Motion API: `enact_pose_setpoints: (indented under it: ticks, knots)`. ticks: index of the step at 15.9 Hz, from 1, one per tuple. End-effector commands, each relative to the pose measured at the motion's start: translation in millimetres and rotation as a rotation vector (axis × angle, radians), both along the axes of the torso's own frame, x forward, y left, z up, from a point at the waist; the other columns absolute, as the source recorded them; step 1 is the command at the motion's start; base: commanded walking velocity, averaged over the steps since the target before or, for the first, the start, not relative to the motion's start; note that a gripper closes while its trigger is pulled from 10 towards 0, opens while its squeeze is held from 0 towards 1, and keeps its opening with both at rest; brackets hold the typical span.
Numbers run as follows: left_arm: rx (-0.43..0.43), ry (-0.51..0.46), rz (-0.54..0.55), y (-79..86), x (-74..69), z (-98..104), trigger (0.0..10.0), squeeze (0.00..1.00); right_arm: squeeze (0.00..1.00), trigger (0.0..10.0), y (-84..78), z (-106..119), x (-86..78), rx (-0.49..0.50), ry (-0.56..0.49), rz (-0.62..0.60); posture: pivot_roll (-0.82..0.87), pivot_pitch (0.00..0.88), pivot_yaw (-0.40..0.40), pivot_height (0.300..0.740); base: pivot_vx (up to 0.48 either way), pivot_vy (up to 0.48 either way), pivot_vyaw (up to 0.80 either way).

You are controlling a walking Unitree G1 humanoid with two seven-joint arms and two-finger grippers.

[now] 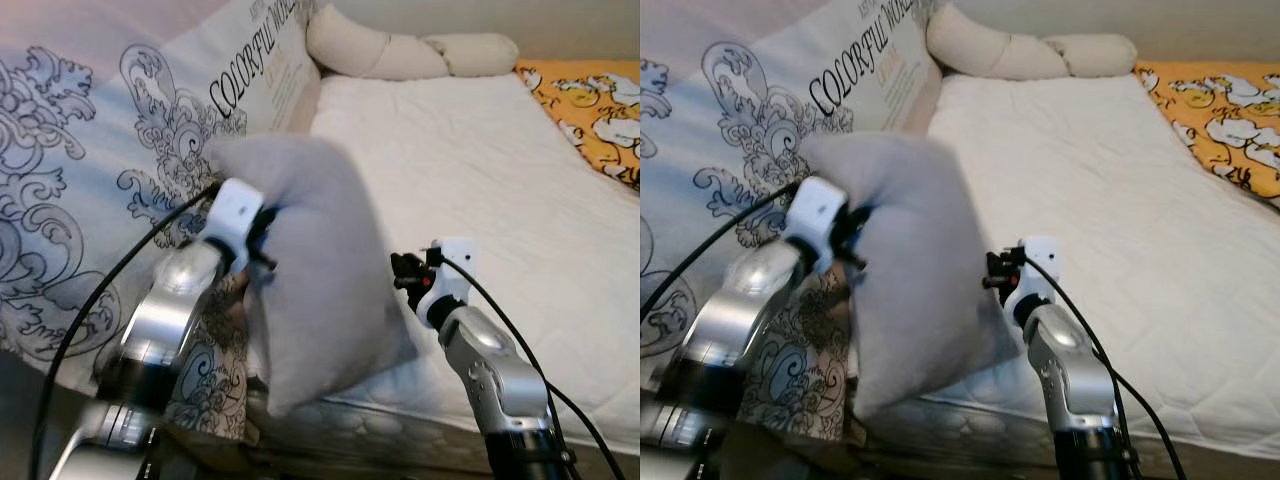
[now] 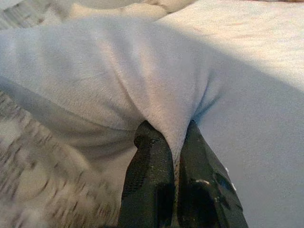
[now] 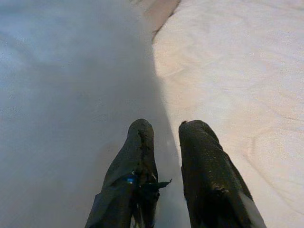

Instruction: Clean up the room

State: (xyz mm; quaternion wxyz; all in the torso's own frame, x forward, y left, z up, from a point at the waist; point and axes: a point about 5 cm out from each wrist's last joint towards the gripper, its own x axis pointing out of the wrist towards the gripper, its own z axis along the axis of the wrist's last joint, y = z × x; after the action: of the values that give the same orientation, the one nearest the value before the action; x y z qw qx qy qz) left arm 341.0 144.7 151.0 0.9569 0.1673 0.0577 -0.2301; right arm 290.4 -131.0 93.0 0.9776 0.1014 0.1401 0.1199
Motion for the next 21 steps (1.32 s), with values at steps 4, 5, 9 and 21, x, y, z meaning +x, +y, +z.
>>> enact_pose_setpoints:
  ticks: [4, 5, 9, 21]
  knots:
    - [0.1, -0.057, -0.136, -20.3, 28.9, 16.1, 10.0, 0.0, 1.0, 10.0, -12.5, 4.9, 6.6, -0.047, -0.021, -0.074, 0.0, 0.0, 0.096, 0.74, 0.0, 0.0, 0.0]
    - [0.123, -0.063, -0.17, -27.9, 33.8, 17.2, 10.0, 0.0, 1.0, 10.0, -13.1, 5.9, 6.1, -0.049, -0.026, -0.073, -0.02, 0.0, 0.103, 0.74, 0.0, 0.0, 0.0]
    - [0.231, -0.108, -0.332, -52.8, 51.6, 39.7, 10.0, 0.0, 1.0, 10.0, -5.8, 14.2, 0.4, -0.042, -0.057, 0.012, -0.05, 0.0, 0.13, 0.74, 0.0, 0.0, 0.0]
    - [0.602, -0.129, -0.288, -15.4, 73.7, 85.4, 10.0, 0.0, 1.0, 10.0, 5.4, 7.1, -31.6, -0.05, 0.031, 0.195, -0.07, 0.0, 0.155, 0.74, 0.0, 0.0, 0.0]
